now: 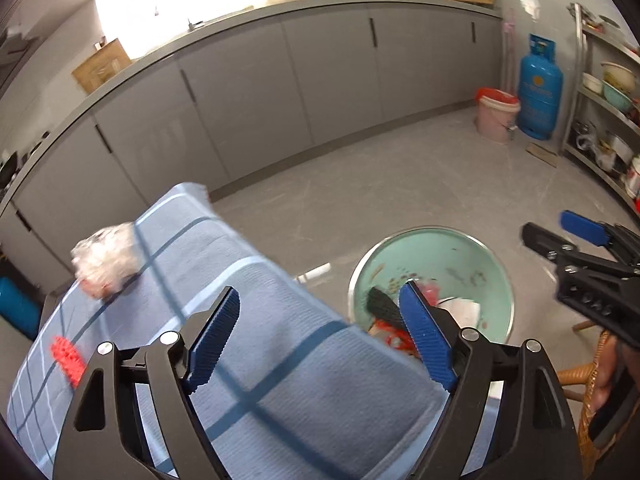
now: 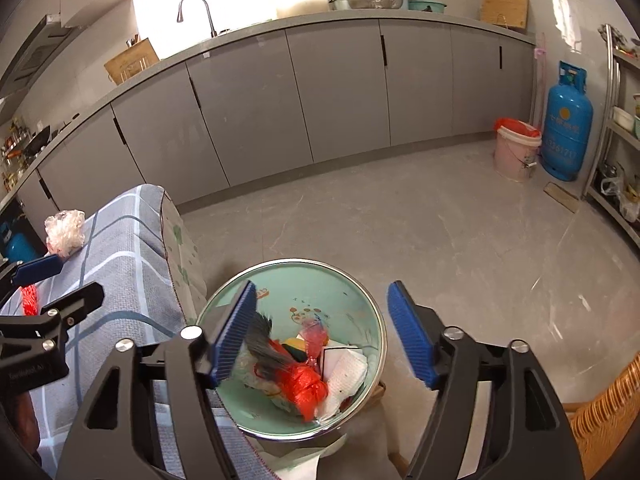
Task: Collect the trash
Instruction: 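Open both tools over the basin to drop red bag and scouring pad, then move both open tools back over the table toward the red mesh net, then grasp the red mesh net with the left tool while the right tool grasps the white plastic bag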
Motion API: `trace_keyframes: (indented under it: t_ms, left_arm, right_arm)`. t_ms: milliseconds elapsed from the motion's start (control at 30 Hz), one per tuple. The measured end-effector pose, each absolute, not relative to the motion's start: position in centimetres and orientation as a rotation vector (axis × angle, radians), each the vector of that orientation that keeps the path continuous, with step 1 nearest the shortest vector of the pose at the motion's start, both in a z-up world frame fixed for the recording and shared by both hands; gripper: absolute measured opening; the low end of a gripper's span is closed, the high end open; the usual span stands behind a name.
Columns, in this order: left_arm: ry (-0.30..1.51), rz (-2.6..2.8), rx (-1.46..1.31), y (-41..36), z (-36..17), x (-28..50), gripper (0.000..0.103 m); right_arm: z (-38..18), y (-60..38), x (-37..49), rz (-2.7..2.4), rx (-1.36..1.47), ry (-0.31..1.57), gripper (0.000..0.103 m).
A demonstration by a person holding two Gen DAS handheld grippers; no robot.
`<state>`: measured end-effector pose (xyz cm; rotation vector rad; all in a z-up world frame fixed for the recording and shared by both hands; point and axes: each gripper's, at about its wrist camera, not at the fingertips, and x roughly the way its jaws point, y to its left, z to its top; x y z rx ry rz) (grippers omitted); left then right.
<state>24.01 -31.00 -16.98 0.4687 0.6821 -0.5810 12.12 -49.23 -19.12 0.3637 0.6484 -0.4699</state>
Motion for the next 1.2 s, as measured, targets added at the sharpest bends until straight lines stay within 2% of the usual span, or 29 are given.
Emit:
trace_keyframes:
  t_ms: [133, 233, 600, 800, 833, 867, 900, 933, 1033, 1200]
  left_arm:
    - [0.681, -0.501, 0.45, -27.6, -16.7, 24.5, 0.087]
    - [0.691, -0.416, 0.445, -24.6, -17.0, 25.3, 0.09]
    - [0.762, 0.009, 0.261, -10.5, -17.5, 33.9, 0.09]
    - [0.837, 0.045, 0.266, -8.8, -20.4, 38.9, 0.089]
    - [0.85, 0.037, 0.255, -8.4, -20.7, 39.3, 0.084]
    - [0.862, 0.019, 0.238, -8.0, -21.0, 39.4, 0.071]
    - [0.88, -0.011, 0.214, -7.6, -21.3, 39.6, 0.063]
    - [0.892, -0.031, 0.201, -7.4, -21.6, 39.8, 0.05]
    - [0.888, -0.079, 0.179, -6.5, -21.6, 39.5, 0.024]
    - [0.805, -0.024, 0.191, -3.5, -20.2, 39.0, 0.022]
  right_arm:
    - [-18.3, -47.8, 11.9, -0.45, 0.358, 0.641, 0.073]
    - [-17.7, -46.2, 12.0, -0.425, 0.344, 0.633, 0.078]
    - [-15.8, -37.6, 16.0, -0.25, 0.238, 0.654, 0.084]
    - [-14.3, -32.8, 19.8, -0.148, 0.139, 0.663, 0.084]
    - [-14.1, -32.2, 20.3, -0.139, 0.127, 0.663, 0.085]
    - [-13.9, -31.6, 21.0, -0.126, 0.115, 0.662, 0.085]
    - [-13.9, -31.2, 21.5, -0.119, 0.108, 0.662, 0.085]
    - [-13.8, -30.6, 22.4, -0.108, 0.098, 0.664, 0.085]
    - [-13.8, -29.2, 24.7, -0.078, 0.081, 0.677, 0.085]
    - [-14.3, -26.5, 29.4, -0.05, 0.07, 0.693, 0.085]
